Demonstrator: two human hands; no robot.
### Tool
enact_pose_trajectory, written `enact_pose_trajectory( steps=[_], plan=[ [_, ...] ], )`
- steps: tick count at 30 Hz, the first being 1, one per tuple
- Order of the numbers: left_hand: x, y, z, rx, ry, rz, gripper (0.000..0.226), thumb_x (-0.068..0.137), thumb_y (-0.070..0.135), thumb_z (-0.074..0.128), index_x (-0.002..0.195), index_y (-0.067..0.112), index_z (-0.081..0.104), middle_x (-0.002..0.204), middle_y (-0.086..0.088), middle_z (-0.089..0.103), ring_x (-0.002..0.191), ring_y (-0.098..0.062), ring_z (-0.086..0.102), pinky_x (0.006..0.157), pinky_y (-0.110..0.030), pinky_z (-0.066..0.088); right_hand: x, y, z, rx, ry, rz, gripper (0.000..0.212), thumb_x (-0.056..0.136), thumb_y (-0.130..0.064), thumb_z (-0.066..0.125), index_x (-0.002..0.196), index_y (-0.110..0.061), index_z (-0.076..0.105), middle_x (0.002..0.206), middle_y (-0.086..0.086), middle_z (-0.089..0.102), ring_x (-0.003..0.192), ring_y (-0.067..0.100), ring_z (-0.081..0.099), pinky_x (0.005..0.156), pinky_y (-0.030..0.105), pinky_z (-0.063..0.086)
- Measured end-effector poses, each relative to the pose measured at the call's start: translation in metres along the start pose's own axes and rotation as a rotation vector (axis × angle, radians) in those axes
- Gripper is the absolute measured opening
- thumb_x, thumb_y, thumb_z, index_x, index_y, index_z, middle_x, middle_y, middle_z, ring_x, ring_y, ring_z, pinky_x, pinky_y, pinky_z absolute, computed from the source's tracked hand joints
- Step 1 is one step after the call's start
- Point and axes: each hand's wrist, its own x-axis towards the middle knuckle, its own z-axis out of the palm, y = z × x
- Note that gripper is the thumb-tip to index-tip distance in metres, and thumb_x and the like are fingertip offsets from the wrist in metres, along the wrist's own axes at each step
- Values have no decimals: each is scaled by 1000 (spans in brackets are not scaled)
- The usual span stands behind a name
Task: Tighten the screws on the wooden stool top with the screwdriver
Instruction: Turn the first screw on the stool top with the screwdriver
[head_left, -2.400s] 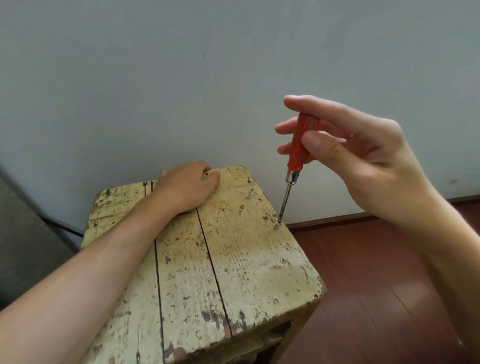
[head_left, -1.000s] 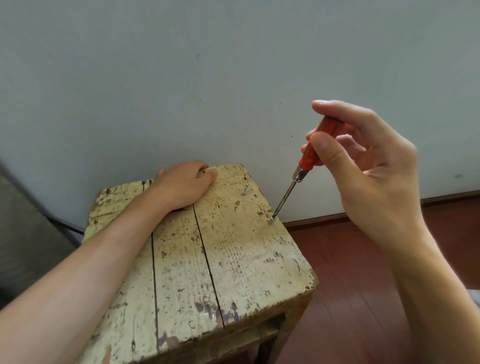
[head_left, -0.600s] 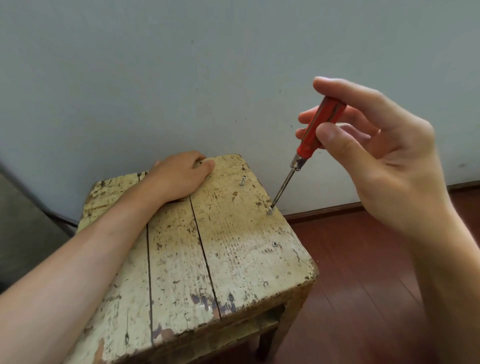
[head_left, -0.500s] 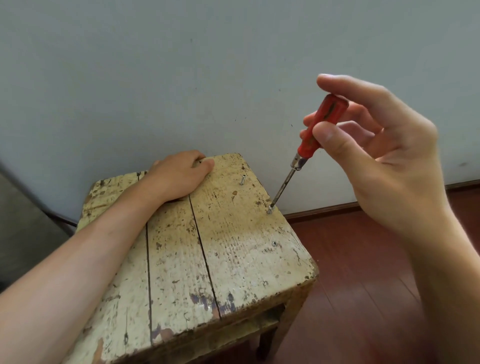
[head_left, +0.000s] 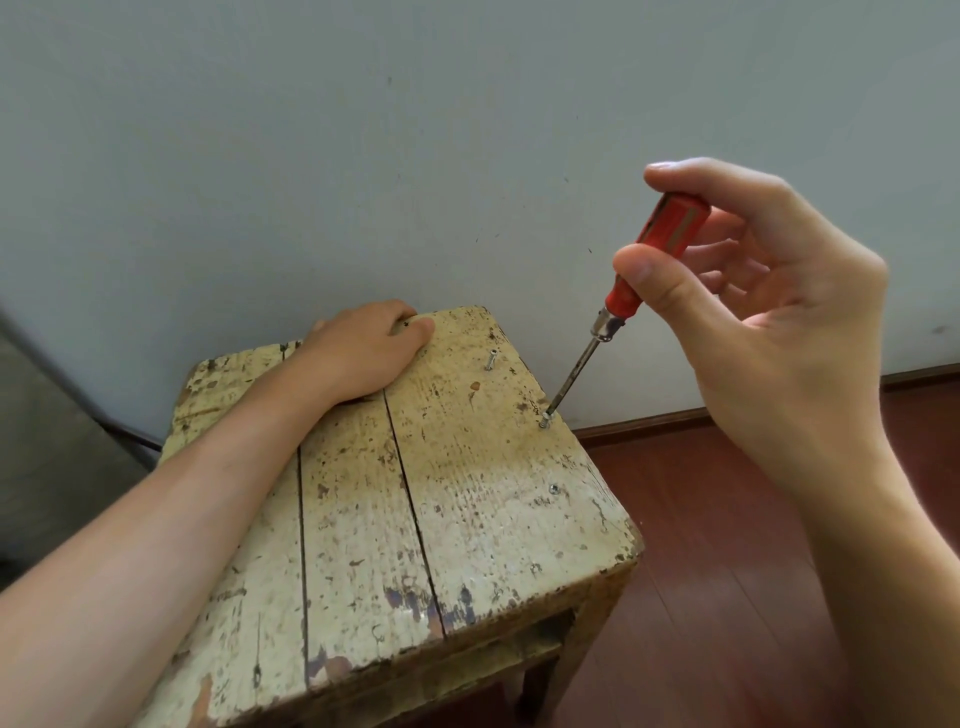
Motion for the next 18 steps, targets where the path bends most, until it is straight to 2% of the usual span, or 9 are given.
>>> enact_pose_trajectory(
  steps=[3, 6, 12, 14, 16, 18],
  plan=[
    [0, 0, 0, 0, 3, 2, 49, 103, 56, 34, 135, 27, 56, 136, 4, 60, 126, -24, 53, 111, -51, 36, 1, 4, -6, 21, -93, -5, 40, 105, -18, 71, 143, -21, 62, 115, -5, 75, 107, 24, 77, 91, 42, 62],
    [1, 0, 0, -1, 4, 2, 49, 103, 56, 34, 136, 27, 56, 136, 3, 60, 127, -23, 53, 112, -51, 36, 2, 6, -13, 130, -207, 6, 45, 108, -3, 59, 151, -15, 54, 126, 8, 74, 120, 23, 74, 101, 35, 59],
    [0, 1, 0, 5, 10, 3, 47, 103, 55, 34, 133, 27, 57, 135, 4, 61, 126, -23, 53, 112, -50, 36, 3, 4, -14, 168, -231, -10, 42, 107, -4, 62, 146, -15, 56, 121, 17, 72, 115, 27, 75, 97, 31, 57],
    [0, 1, 0, -4, 12, 5, 46, 103, 55, 35, 133, 27, 58, 133, 4, 62, 125, -23, 54, 112, -50, 36, 2, 3, -12, 148, -209, -25, 42, 106, -6, 65, 145, -18, 57, 116, 11, 73, 110, 26, 76, 95, 35, 60],
    [-1, 2, -1, -6, 13, 5, 46, 103, 54, 35, 132, 27, 58, 132, 4, 62, 124, -24, 54, 111, -50, 36, 1, 2, -9, 107, -166, -43, 39, 105, -10, 69, 140, -23, 60, 110, -3, 73, 101, 23, 78, 91, 39, 62],
    [-2, 2, -1, -4, 13, 2, 46, 103, 55, 35, 132, 27, 58, 132, 4, 62, 124, -23, 54, 111, -50, 36, -1, 1, -4, 50, -103, -60, 35, 103, -16, 73, 134, -29, 63, 106, -15, 72, 95, 16, 77, 85, 32, 59]
  ],
)
